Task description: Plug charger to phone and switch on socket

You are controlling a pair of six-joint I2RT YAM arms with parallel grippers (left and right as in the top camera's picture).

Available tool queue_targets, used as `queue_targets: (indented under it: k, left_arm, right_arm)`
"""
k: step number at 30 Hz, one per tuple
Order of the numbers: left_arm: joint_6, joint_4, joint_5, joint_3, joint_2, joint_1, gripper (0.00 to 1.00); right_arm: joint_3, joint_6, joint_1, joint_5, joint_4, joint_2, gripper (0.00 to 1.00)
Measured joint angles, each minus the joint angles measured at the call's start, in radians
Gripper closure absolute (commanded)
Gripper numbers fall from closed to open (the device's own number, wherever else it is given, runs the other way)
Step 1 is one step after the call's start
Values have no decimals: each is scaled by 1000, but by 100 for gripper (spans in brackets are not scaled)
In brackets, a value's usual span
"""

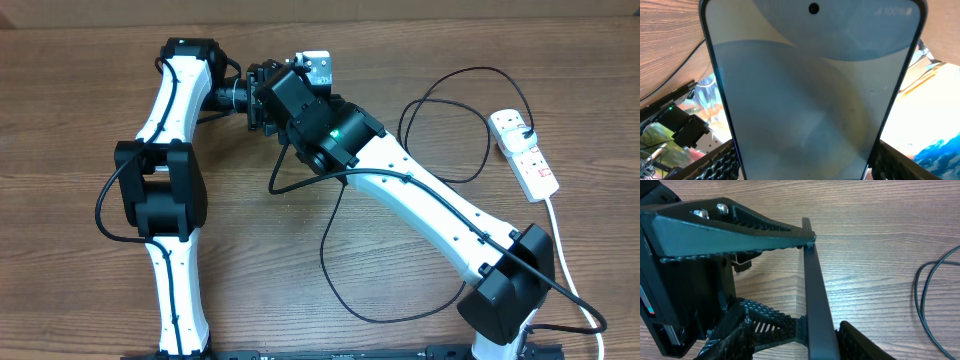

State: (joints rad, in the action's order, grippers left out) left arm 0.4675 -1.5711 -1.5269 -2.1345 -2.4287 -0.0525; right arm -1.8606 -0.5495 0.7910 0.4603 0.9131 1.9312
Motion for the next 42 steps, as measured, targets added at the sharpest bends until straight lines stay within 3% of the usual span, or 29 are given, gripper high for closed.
queue_targets:
  k: [42]
  left_arm:
    - [-4,8,0,0,0,0,25]
  right_arm:
    - [-32,0,0,0,23,0,78]
